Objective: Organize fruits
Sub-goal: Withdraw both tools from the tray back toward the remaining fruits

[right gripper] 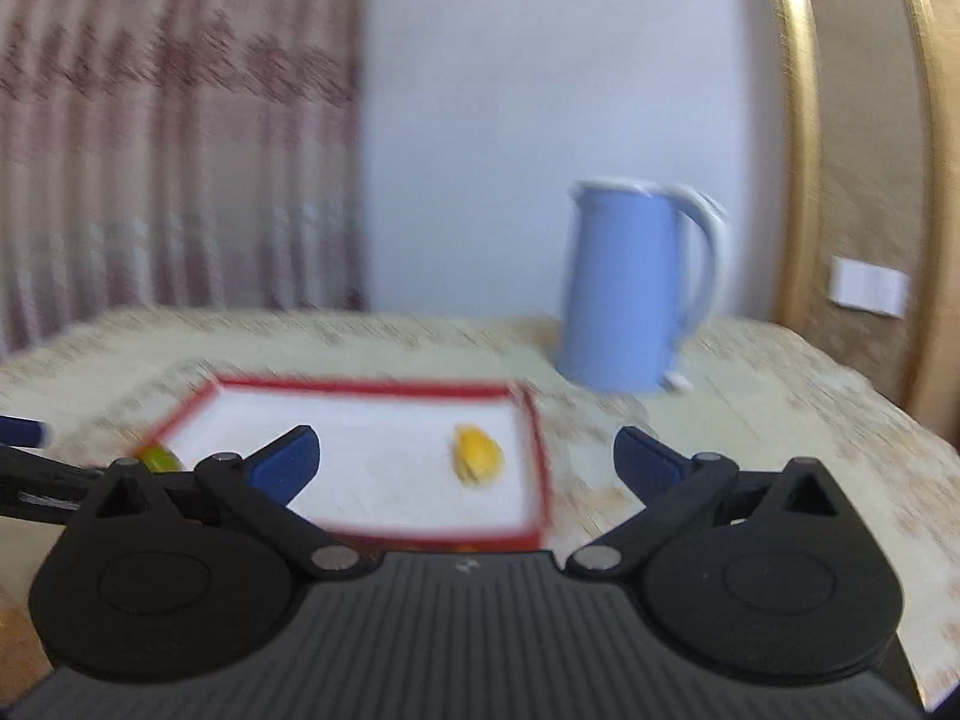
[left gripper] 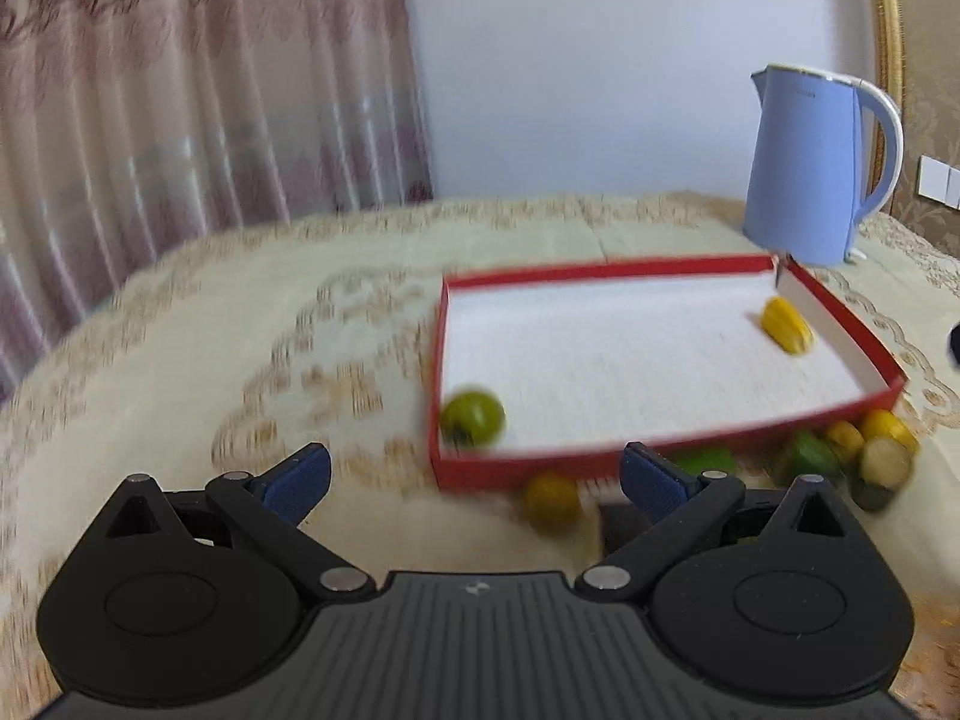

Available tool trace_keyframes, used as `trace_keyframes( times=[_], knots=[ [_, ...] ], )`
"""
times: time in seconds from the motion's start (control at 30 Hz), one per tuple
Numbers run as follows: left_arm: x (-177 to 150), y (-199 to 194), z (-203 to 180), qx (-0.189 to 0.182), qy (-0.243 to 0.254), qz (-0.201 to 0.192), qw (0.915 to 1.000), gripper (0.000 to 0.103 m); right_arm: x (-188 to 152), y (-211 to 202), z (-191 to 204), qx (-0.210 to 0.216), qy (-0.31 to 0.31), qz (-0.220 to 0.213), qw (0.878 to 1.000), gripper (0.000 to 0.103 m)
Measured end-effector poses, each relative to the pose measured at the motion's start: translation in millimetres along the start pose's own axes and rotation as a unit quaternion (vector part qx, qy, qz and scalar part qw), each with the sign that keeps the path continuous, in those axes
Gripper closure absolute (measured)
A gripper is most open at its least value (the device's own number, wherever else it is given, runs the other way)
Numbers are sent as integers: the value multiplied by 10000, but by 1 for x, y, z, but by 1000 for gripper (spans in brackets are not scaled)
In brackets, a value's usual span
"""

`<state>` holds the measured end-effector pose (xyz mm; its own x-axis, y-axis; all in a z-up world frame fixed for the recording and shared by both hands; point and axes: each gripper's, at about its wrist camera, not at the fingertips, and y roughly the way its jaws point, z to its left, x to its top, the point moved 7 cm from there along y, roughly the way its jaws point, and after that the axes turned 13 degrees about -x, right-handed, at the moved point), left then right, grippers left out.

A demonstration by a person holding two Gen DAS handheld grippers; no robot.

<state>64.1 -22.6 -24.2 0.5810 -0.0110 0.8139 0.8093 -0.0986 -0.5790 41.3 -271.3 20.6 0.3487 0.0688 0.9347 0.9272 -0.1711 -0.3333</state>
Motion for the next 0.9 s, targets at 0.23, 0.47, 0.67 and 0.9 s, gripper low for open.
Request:
trace_keyframes(
  times=[0.23, 0.47, 0.67, 0.9],
  knots=[
    [-21, -11, -7, -723, -464, -218, 9961, 0, -10, -11, 0, -497, -87, -328, 9982, 0],
    [-24, 0, -28, -606, 105, -43, 9981, 0, -20, -5, 1, 36, 133, -61, 9999, 0],
    [-29, 22, -32, -510, -44, 316, 9982, 0, -23, -8, 0, 121, 174, -123, 9997, 0],
    [-25, 27, -34, -336, -57, 203, 9992, 0, -24, -9, -5, 77, 173, -127, 9997, 0]
  ],
)
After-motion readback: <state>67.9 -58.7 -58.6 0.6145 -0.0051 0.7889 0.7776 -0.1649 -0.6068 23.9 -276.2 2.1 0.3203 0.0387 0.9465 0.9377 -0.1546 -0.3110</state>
